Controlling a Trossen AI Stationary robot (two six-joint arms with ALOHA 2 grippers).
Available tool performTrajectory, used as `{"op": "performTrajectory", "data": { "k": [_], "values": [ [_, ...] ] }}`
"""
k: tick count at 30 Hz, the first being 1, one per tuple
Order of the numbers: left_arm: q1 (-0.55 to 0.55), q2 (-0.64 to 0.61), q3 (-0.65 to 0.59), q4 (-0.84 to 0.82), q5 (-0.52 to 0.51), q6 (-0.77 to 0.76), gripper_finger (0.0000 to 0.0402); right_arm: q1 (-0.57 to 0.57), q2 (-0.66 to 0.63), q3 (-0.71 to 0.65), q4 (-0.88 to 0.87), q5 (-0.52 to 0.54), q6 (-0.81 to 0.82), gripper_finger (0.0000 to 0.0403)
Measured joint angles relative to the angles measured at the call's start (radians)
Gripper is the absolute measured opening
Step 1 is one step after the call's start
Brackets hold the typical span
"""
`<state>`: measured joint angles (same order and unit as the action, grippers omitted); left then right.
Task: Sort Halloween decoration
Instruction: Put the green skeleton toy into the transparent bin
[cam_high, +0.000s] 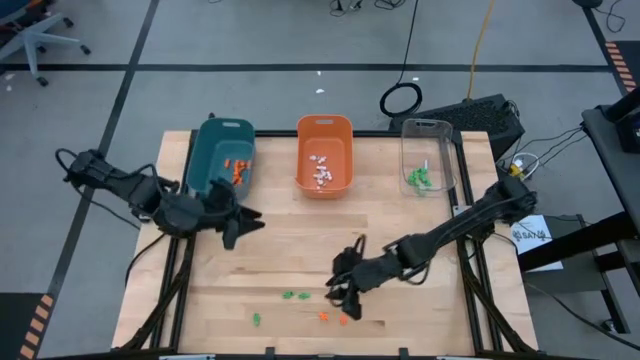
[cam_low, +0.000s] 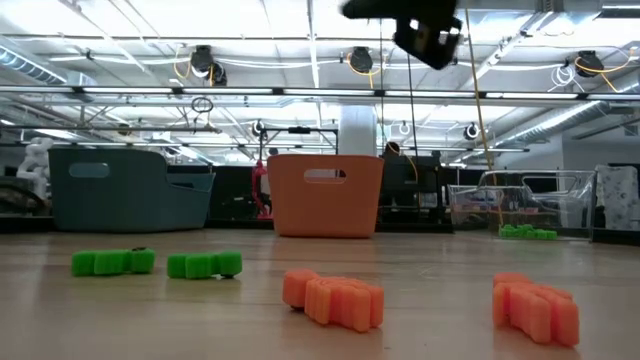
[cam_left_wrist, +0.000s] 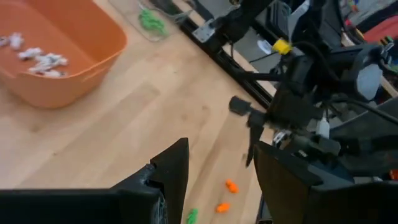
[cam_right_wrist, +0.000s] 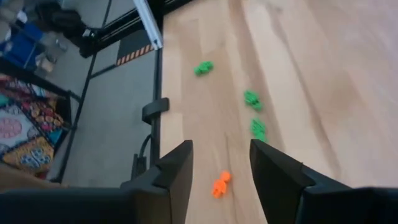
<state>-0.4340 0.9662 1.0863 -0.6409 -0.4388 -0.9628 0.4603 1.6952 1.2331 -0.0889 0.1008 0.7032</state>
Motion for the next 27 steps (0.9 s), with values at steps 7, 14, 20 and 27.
{"op": "performTrajectory", "data": {
  "k": [7, 14, 20, 27],
  "values": [
    [-0.101, 0.064, 0.0, 0.072, -0.044, -0.001, 0.018, -0.009, 0.195, 0.165, -0.028, -0.001, -0.137, 0.0189],
    [-0.132, 0.073, 0.0, 0.085, -0.049, 0.0, 0.018, -0.01, 0.339, 0.264, -0.078, -0.026, -0.186, 0.0199],
    [-0.151, 0.074, 0.0, 0.08, -0.048, 0.008, 0.018, -0.017, 0.433, 0.298, -0.061, -0.002, -0.235, 0.019],
    [-0.177, 0.074, 0.0, 0.075, -0.034, 0.006, 0.018, -0.036, 0.489, 0.302, -0.056, 0.029, -0.266, 0.0187]
  ]
}}
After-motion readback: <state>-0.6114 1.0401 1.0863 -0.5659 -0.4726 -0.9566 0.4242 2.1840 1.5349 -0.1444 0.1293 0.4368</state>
